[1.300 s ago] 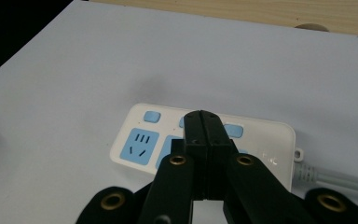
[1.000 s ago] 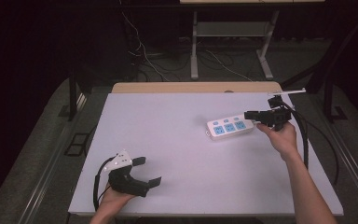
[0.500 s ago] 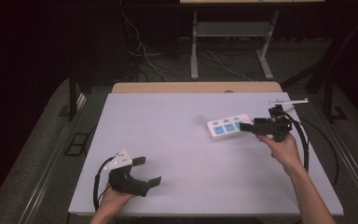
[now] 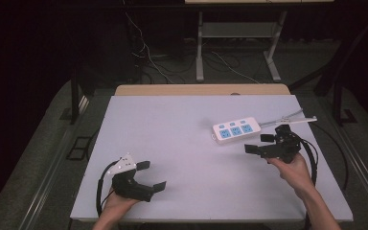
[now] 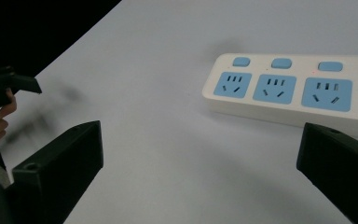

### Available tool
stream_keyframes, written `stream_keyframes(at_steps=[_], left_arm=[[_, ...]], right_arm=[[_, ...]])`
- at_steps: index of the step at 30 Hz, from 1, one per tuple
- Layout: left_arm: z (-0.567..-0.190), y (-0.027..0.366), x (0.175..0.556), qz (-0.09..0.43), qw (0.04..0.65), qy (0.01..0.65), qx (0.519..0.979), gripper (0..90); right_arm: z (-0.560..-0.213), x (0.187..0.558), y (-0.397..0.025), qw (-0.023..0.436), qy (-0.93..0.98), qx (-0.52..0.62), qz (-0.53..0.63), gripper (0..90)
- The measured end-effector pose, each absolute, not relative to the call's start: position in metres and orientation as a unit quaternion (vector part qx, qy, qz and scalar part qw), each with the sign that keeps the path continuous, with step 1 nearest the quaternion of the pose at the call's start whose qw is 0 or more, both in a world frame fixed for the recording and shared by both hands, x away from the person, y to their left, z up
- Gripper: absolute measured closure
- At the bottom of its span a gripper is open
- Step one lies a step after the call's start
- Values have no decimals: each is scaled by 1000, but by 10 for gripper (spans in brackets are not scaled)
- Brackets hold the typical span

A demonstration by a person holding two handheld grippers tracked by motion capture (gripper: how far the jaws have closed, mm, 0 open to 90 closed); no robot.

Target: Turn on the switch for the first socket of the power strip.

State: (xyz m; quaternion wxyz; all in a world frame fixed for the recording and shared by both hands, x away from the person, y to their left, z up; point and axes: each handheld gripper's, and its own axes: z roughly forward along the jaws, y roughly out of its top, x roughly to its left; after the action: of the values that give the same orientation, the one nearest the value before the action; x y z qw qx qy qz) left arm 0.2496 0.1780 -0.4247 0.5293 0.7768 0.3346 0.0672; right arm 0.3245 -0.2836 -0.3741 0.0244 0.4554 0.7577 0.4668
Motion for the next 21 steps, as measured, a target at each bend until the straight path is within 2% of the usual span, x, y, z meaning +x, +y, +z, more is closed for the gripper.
stream_keyframes(at_steps=[10,21], left_arm=[[-425,178,249,68,528,334,777,0],[-425,177,249,68,527,334,779,0]], right_arm=[[-385,302,-288,22,764,445,467,1],[-417,261,-295,32,767,437,468,1]])
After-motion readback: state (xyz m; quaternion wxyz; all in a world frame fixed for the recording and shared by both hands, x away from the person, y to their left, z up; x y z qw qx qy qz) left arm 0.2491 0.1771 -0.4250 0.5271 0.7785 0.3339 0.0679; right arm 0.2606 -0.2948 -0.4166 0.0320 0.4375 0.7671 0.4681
